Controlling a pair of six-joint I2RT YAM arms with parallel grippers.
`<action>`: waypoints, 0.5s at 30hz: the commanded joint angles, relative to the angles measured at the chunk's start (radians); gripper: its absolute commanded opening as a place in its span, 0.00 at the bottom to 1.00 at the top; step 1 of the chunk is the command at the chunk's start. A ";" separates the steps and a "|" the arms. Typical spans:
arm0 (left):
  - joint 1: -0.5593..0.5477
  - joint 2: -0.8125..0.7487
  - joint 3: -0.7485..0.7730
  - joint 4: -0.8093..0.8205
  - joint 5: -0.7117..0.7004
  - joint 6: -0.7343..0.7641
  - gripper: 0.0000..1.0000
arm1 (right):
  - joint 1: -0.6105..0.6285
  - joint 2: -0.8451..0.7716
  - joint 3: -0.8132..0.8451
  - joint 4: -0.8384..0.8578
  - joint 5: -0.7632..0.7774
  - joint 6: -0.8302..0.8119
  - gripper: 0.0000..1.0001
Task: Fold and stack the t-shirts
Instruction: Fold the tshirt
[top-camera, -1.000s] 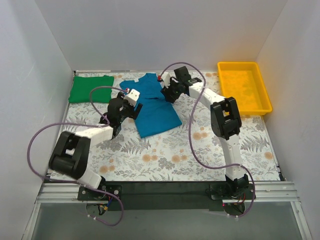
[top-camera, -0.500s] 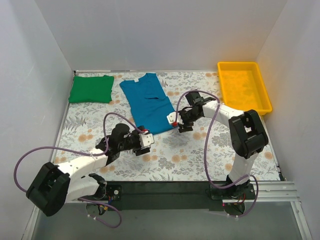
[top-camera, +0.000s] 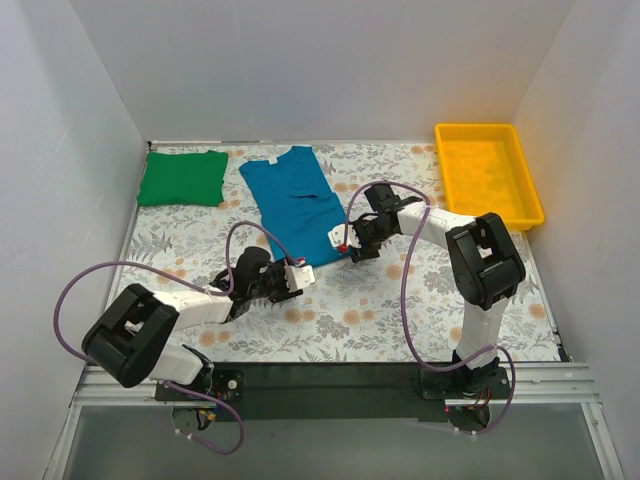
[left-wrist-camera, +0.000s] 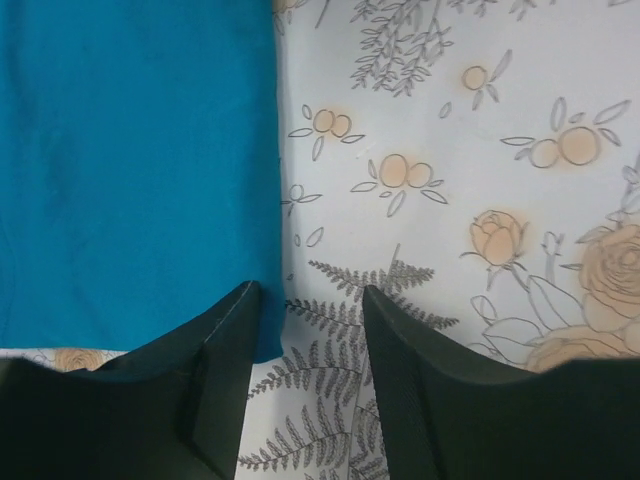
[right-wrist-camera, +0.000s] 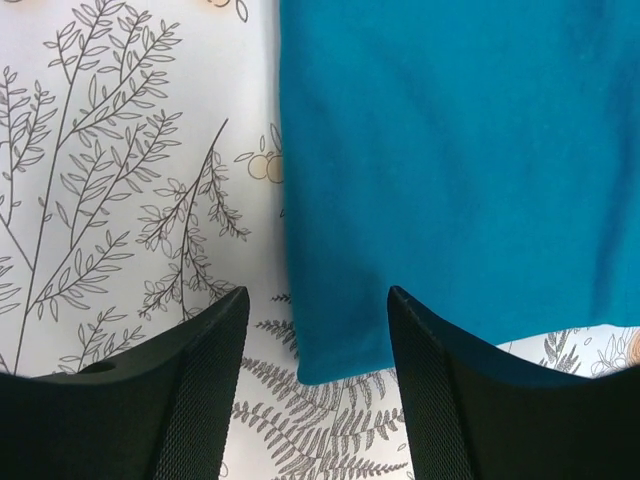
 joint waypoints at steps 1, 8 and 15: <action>-0.001 0.046 0.019 0.096 -0.085 0.011 0.43 | 0.004 0.032 0.037 0.022 -0.002 0.018 0.63; 0.010 0.092 0.018 0.122 -0.116 0.011 0.23 | 0.006 0.079 0.064 0.019 0.029 0.050 0.51; 0.011 0.118 0.011 0.111 -0.079 -0.023 0.03 | 0.006 0.104 0.053 -0.008 0.043 0.058 0.16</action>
